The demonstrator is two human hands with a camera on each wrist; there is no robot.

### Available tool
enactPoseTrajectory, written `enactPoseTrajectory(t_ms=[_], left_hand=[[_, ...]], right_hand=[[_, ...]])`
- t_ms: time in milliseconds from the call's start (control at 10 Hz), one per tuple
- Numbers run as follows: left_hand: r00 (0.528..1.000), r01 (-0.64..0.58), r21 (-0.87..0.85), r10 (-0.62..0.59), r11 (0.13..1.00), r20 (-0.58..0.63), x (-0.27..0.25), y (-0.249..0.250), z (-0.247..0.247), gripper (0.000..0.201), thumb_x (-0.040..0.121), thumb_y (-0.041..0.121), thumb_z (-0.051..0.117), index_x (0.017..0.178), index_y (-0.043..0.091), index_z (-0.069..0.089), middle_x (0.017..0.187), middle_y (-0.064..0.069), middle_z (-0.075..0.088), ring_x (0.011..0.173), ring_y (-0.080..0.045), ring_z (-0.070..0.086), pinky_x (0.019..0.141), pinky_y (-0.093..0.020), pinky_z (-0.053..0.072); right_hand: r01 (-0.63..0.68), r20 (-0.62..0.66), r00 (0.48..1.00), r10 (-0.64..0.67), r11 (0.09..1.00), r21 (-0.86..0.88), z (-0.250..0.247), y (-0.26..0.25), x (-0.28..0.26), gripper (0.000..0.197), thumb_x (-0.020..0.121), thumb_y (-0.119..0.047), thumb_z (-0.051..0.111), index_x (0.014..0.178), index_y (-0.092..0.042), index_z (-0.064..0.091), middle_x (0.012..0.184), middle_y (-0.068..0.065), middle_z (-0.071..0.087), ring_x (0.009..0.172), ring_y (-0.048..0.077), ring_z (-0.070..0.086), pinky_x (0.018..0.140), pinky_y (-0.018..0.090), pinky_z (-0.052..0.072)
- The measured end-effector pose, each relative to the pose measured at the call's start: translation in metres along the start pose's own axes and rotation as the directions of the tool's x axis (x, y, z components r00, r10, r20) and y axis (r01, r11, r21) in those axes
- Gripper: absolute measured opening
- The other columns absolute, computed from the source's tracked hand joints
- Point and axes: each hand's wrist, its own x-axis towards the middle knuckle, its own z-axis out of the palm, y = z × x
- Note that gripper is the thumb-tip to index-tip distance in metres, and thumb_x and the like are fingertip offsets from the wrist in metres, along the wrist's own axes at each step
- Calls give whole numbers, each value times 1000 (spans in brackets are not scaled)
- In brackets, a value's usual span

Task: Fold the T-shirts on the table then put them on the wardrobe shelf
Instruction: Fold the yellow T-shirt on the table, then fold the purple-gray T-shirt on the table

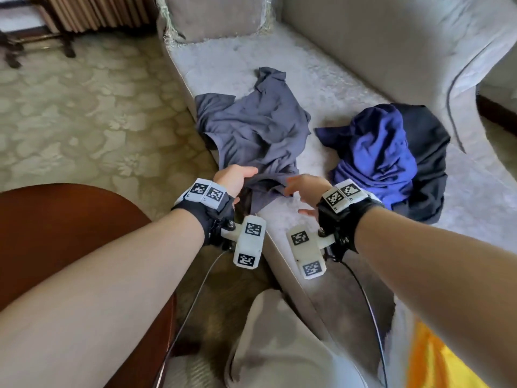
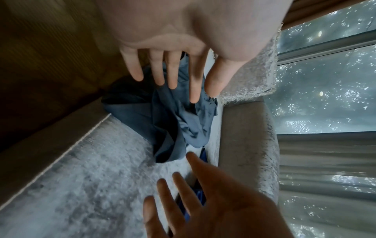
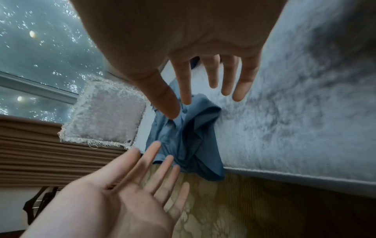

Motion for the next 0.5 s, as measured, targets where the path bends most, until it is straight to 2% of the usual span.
enactPoseTrajectory(t_ms=[100,200,300,400,500], left_hand=[[993,-13,69,5,998,116,20,-13,3,28,90,15,62,116,18,73,106,6,66,91,-6,60,80,-22,38],[979,-36,197,-6,980,206,24,-24,8,42,94,10,59,135,5,55,133,-9,57,128,-23,51,102,-31,42],[962,-134,336,42,932,269,33,-38,6,34,93,7,61,126,2,58,127,-14,54,120,-22,50,111,-45,38],[959,-197,297,120,934,257,26,-41,-3,14,85,4,70,99,7,70,104,-18,66,92,-20,59,83,-31,52],[972,-205,244,169,948,161,1,-33,-17,26,75,4,81,98,9,72,85,-7,69,68,-13,59,52,-13,45]], right_hand=[[34,27,999,-34,999,6,20,6,32,47,86,-10,62,132,-11,54,117,2,47,113,22,48,92,38,43],[65,12,998,-64,996,-58,31,13,50,44,85,-6,64,128,-6,58,125,12,56,109,23,53,97,38,46],[62,-58,996,-65,997,-47,33,21,57,34,80,-4,69,114,-4,66,125,16,62,103,22,59,103,43,46],[78,-72,995,-76,996,32,33,21,49,25,71,2,75,90,-14,72,103,10,71,97,22,63,95,39,52],[99,-44,995,-94,986,134,34,6,25,24,65,9,75,70,-14,69,74,3,65,80,18,60,81,32,53]])
